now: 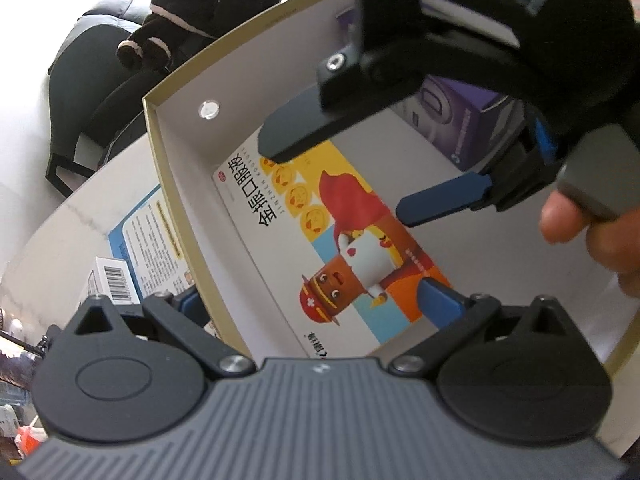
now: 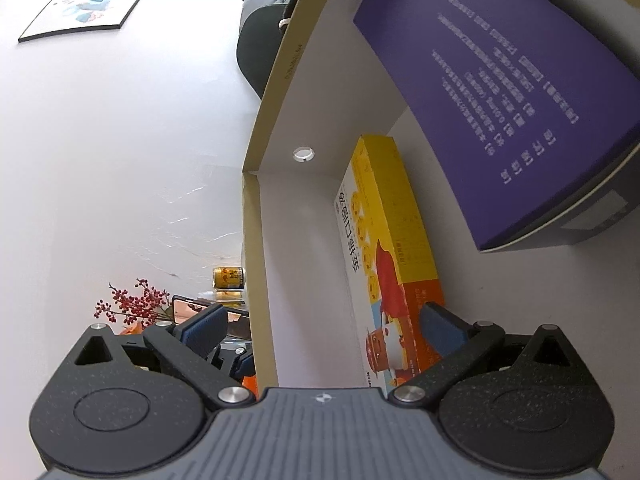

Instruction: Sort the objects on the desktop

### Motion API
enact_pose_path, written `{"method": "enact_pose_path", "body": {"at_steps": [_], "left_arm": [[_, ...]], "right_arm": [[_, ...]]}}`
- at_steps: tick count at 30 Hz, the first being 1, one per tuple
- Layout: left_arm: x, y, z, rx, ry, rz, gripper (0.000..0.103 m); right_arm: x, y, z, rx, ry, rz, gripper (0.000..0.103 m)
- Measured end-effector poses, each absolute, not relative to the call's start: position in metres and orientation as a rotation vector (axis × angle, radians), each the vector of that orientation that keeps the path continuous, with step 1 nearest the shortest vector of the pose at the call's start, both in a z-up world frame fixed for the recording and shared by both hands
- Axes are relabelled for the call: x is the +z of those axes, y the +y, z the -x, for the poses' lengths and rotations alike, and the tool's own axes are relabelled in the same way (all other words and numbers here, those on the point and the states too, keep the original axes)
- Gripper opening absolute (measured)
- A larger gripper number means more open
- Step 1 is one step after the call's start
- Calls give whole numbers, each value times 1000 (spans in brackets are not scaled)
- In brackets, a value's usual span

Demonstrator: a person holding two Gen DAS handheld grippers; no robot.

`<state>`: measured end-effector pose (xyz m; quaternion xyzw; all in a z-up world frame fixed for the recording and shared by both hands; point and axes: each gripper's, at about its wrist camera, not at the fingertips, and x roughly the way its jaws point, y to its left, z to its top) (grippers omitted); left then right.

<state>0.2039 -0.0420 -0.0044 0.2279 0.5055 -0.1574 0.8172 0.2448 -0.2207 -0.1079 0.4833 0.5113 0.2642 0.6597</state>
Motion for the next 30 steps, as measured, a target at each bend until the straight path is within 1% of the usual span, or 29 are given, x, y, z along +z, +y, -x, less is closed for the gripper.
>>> {"method": "enact_pose_path", "body": {"at_steps": [11, 16, 30], "left_arm": [[7, -33, -196, -344, 1068, -424, 103], [11, -28, -197, -357, 1064, -393, 103], [23, -17, -194, -383, 1036, -300, 103]], "right_arm": [[-117, -220, -244, 600, 1158, -1089, 103], [-118, -199, -250, 607, 1160, -1085, 103], [-119, -191, -247, 597, 1166, -1069, 103]]}}
